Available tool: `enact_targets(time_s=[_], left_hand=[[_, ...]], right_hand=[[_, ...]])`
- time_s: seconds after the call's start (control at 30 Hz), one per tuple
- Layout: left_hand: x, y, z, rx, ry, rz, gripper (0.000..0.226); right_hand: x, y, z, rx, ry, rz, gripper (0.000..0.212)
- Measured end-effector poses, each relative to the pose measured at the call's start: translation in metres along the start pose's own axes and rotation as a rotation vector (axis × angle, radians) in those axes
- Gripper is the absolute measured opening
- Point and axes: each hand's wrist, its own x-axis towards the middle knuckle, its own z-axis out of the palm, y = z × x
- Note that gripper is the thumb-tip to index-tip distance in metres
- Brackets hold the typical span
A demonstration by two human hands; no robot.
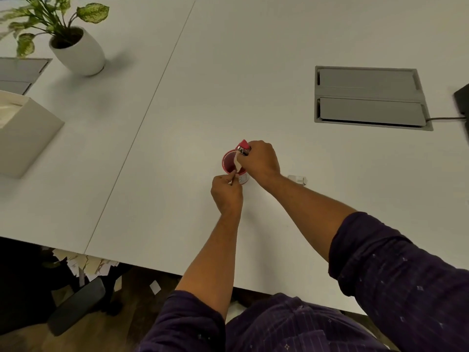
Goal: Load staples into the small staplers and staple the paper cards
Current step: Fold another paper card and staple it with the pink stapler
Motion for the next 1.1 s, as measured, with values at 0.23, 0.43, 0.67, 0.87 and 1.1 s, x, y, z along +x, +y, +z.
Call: enact_targets(time_s=[0.23,0.43,0.67,0.87,1.1], left_hand=[[0.005,-0.006,-0.003,0.080,-0.014,0.037,0.022],[0.006,-0.009,-0.001,0.085,-0.026,0.043,0.019],[0.002,-0.011,-0.003,0.017,-0.014,0.080,0.021],[-0.018,0.002,-0.003,-0.026,-0.029,0.156,0.027],[-0.063,-0.003,0.012,0.038,-0.245,0.173,0.028]], right_hand=[[0.005,0.002,0.015,-0.204,-0.084,0.032,0.029],[0.011,0.011,0.027,-0.306,-0.129,-0.003,0.036],[0.009,0.030,0.033,-0.299,-0.146,-0.007,0.034],[-0.024,0.034,0.022,0.086,-0.007,0.108,0.050],[-0.081,0.077,0.009,0.351,-0.007,0.202,0.037]])
